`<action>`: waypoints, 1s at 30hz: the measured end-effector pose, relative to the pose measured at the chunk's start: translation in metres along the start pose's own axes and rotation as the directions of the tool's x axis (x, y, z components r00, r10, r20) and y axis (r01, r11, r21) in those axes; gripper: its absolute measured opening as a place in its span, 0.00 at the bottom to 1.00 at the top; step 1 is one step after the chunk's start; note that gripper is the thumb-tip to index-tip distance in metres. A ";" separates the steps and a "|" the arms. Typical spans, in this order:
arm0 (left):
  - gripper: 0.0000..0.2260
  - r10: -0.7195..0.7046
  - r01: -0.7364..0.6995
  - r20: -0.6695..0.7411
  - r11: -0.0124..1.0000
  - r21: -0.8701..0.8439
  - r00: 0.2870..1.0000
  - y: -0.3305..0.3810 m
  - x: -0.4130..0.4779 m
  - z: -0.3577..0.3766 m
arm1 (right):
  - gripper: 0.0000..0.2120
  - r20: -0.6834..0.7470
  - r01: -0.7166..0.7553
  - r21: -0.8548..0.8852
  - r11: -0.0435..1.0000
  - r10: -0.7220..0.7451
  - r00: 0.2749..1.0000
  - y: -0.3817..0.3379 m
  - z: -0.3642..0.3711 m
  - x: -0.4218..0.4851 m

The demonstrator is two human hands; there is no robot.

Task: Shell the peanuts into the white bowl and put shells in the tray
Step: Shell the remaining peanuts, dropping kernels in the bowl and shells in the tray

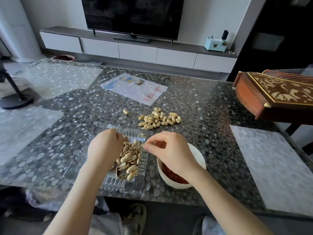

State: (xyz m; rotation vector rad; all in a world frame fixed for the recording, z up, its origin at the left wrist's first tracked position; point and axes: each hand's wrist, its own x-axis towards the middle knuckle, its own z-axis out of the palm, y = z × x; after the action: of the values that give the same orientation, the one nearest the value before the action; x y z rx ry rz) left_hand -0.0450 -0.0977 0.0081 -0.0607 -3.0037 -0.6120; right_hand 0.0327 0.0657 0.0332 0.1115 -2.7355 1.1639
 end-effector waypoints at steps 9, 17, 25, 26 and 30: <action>0.13 0.000 -0.005 -0.050 0.995 -0.102 0.999 -0.001 0.003 -0.003 | 0.11 0.001 -0.136 -0.228 0.964 0.140 0.990 0.013 0.007 0.051; 0.12 -0.033 0.006 -0.107 0.971 -0.240 0.994 0.009 0.005 -0.003 | 0.16 0.012 -0.321 -0.486 0.813 0.374 0.927 0.066 0.009 0.113; 0.13 0.002 -0.029 -0.111 0.969 -0.247 0.994 0.016 0.004 -0.003 | 0.16 0.054 -0.236 -0.586 0.775 0.328 0.943 0.081 0.019 0.136; 0.13 0.004 -0.031 -0.111 0.968 -0.247 0.994 0.017 0.005 -0.003 | 0.14 0.056 -0.222 -0.588 0.778 0.313 0.948 0.083 0.019 0.137; 0.12 0.024 -0.051 -0.109 0.965 -0.257 0.994 0.019 0.004 -0.002 | 0.09 0.064 -0.150 -0.617 0.772 0.240 0.969 0.086 0.018 0.139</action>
State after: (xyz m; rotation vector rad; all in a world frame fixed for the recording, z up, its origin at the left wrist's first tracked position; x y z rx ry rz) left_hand -0.0483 -0.0808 0.0174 -0.0966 -2.7971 -0.9684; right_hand -0.1180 0.1116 -0.0150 -0.1885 -3.1549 0.2465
